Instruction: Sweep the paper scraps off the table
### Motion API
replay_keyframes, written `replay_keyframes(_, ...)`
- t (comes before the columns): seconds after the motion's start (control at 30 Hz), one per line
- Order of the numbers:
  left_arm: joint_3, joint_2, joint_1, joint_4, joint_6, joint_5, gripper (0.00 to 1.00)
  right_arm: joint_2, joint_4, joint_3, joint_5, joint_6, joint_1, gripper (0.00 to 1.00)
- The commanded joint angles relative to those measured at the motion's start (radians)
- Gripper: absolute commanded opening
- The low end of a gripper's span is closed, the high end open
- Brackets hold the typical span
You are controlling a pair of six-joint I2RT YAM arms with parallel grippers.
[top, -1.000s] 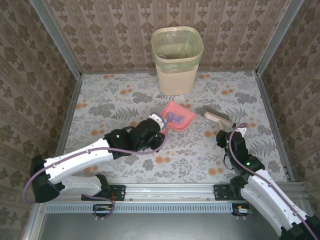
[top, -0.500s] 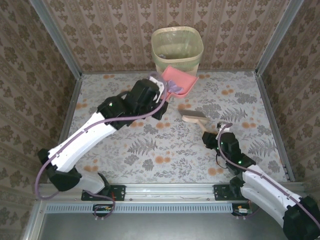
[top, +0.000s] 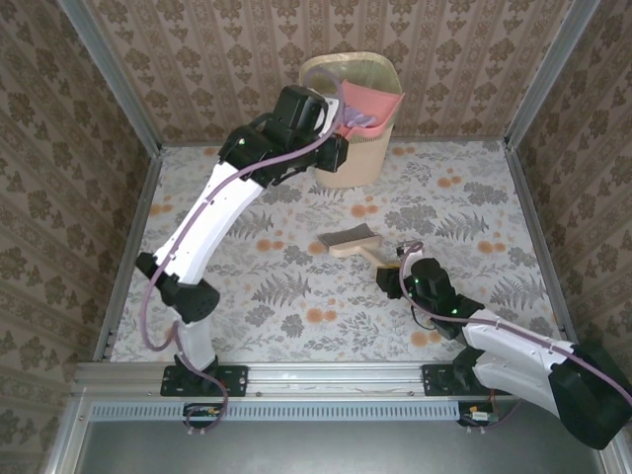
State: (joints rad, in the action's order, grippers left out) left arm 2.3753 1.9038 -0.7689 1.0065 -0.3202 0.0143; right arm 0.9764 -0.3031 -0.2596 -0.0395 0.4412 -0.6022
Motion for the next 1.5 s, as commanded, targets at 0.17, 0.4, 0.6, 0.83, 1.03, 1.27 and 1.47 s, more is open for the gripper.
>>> replay_keyframes(0.17,0.328,0.220,0.080,0.052,-0.101,0.230,0.00,0.090,-0.053,-0.074,0.032,-0.069,-0.051,0.00)
replay_keyframes(0.4,0.326,0.269,0.157,-0.101,-0.276,0.392,0.00,0.117,-0.052,-0.092,0.035,-0.092,-0.074,0.00)
replay_keyframes(0.6,0.320,0.297,0.217,-0.248,-0.433,0.508,0.00,0.108,-0.046,-0.093,0.030,-0.098,-0.076,0.00)
replay_keyframes(0.83,0.136,0.263,0.235,-0.535,-0.669,0.587,0.00,0.099,-0.037,-0.095,0.013,-0.100,-0.077,0.00)
replay_keyframes(1.03,0.079,0.276,0.260,-0.701,-0.877,0.609,0.00,0.094,-0.030,-0.095,0.006,-0.103,-0.077,0.00)
replay_keyframes(1.27,-0.014,0.279,0.264,-0.953,-1.076,0.583,0.00,0.097,-0.025,-0.099,0.003,-0.104,-0.077,0.00)
replay_keyframes(1.47,-0.113,0.278,0.266,-1.175,-1.246,0.543,0.00,0.100,-0.017,-0.105,-0.004,-0.107,-0.077,0.00)
